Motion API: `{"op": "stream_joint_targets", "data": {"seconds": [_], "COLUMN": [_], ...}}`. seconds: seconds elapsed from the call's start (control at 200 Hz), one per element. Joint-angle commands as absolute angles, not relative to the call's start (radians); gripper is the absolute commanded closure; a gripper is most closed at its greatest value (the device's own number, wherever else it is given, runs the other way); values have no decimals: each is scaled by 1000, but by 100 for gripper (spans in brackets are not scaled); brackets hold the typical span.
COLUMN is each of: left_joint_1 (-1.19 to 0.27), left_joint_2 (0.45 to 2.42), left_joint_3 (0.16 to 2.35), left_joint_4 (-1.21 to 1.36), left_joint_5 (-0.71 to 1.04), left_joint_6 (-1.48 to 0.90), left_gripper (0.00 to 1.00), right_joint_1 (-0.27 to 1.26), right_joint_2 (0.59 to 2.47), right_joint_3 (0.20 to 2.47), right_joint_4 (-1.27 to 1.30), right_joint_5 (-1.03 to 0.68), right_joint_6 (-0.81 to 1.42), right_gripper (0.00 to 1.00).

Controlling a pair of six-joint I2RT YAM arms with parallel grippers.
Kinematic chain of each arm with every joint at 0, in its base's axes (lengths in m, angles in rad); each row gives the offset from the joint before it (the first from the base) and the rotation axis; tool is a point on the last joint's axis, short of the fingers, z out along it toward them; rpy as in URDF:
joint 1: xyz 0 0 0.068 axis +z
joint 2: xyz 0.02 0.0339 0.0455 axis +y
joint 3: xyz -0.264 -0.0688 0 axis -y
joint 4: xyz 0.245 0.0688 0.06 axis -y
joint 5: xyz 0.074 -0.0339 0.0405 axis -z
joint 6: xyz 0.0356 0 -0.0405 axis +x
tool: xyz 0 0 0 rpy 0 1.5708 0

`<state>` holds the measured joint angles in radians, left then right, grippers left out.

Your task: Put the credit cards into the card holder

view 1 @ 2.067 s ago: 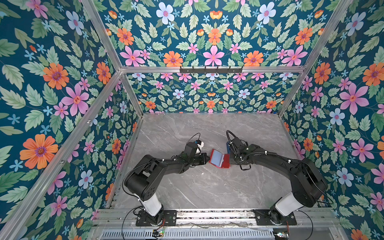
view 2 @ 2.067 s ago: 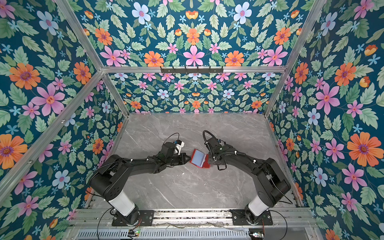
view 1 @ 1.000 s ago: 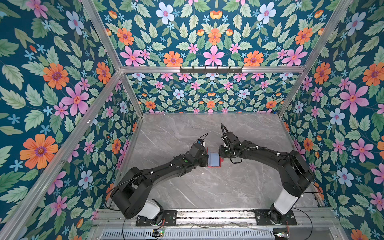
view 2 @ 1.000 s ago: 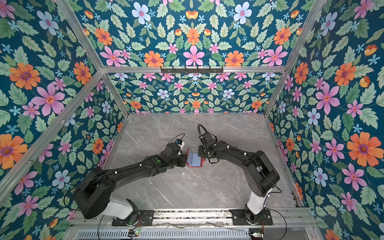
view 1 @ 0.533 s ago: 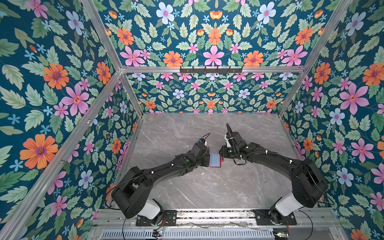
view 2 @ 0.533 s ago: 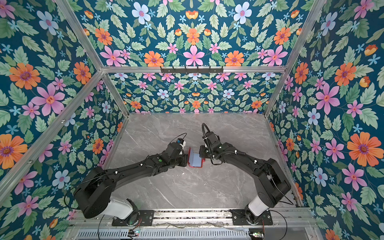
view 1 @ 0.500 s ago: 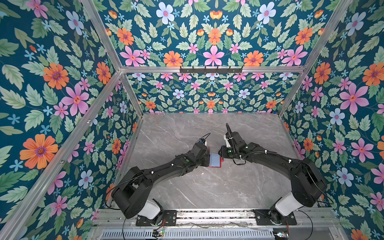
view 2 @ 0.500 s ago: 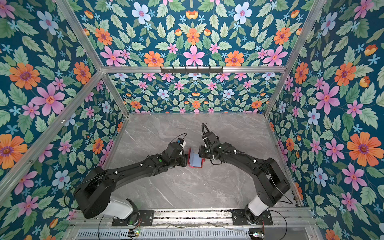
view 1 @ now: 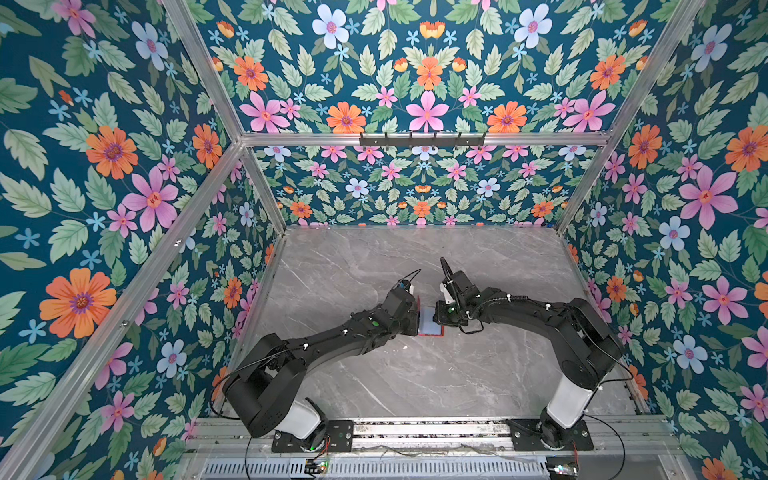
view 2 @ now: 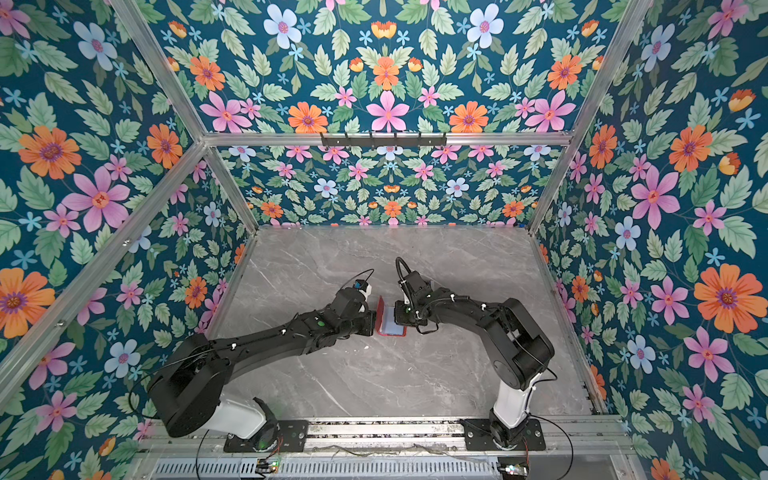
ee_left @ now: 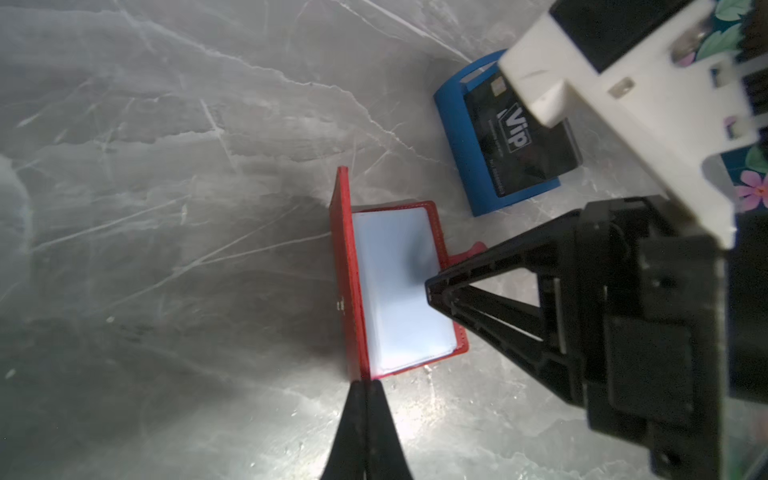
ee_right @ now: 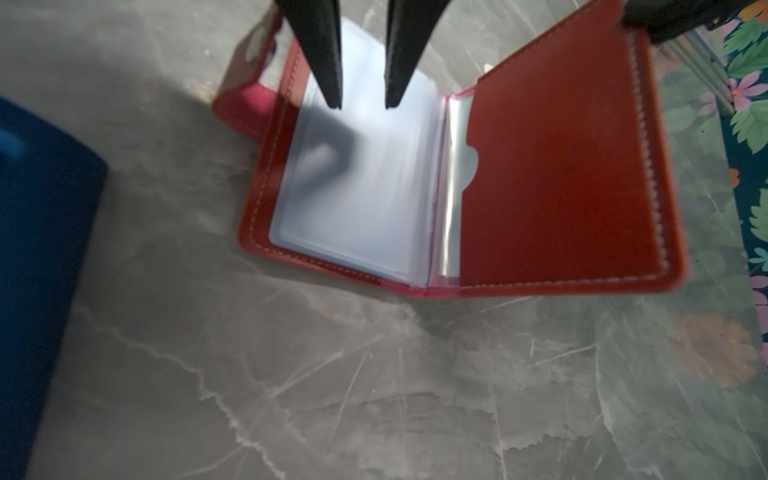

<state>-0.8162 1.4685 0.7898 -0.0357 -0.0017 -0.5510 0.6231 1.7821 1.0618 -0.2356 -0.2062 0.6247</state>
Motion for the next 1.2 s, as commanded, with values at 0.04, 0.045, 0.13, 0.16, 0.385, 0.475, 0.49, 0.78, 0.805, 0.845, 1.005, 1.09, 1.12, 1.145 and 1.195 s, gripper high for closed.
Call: {"op": "stream_joint_targets", "data": {"seconds": [0.04,0.045,0.13,0.16,0.385,0.475,0.49,0.78,0.805,0.845,1.005,1.09,1.12,1.145,1.195], "left_joint_1": [-817,-816,-816,-816,-816,-816,-816,-816,-816,-816,-815,-808,-803,-798,-789], "left_joint_2": [1451,1451,1444,1442,1436,1420,1418,1387,1389,1395,1466,1523,1544,1559,1587], "left_joint_3": [741,739,713,706,740,771,777,864,864,861,848,848,849,848,851], "left_joint_4": [-21,-20,-12,-14,-88,-117,-123,-105,-87,-55,79,128,139,143,148], "left_joint_5": [-63,-63,-89,-99,-183,-214,-225,-130,-97,-51,160,208,216,216,209], "left_joint_6": [-620,-622,-650,-655,-621,-575,-568,-410,-408,-408,-435,-478,-495,-511,-534], "left_gripper": [100,100,100,100,60,49,48,47,48,50,62,70,72,74,75], "right_joint_1": [624,624,624,624,624,623,624,624,624,624,624,623,624,624,623], "right_joint_2": [1814,1815,1834,1840,1844,1841,1840,1831,1830,1828,1824,1824,1824,1822,1823], "right_joint_3": [1074,1075,1080,1083,1076,1065,1064,1048,1048,1046,1042,1039,1037,1034,1032], "right_joint_4": [-251,-251,-255,-262,-278,-276,-276,-272,-273,-273,-267,-262,-258,-254,-250], "right_joint_5": [-201,-201,-199,-193,-175,-168,-167,-151,-149,-145,-145,-149,-152,-153,-155], "right_joint_6": [626,626,626,626,630,634,636,652,653,655,663,667,670,672,676], "right_gripper": [80,80,81,81,85,85,85,85,86,86,86,87,87,87,87]}}
